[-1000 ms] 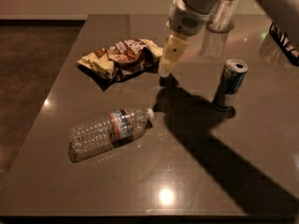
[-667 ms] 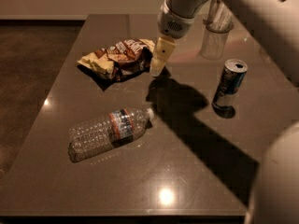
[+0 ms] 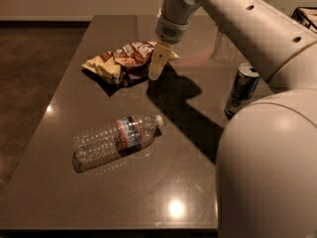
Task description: Move brown chip bag near water bottle
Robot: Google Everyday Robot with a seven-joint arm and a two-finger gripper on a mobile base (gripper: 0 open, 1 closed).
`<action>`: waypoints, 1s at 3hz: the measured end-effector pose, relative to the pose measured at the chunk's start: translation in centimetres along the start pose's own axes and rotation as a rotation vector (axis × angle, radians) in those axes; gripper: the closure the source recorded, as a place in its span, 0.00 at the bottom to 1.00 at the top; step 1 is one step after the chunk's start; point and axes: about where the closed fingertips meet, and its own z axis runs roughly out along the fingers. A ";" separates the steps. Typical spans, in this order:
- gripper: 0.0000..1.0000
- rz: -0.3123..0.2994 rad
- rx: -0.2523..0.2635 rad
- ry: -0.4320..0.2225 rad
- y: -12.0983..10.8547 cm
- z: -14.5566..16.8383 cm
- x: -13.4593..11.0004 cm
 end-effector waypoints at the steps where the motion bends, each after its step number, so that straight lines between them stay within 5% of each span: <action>1: 0.15 0.017 0.003 0.020 -0.7 1.2 -0.1; 3: 0.62 0.000 0.009 0.003 0.2 0.4 -0.7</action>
Offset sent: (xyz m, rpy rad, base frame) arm 0.0094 0.0059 -0.0019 -0.0073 -0.0151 -0.0332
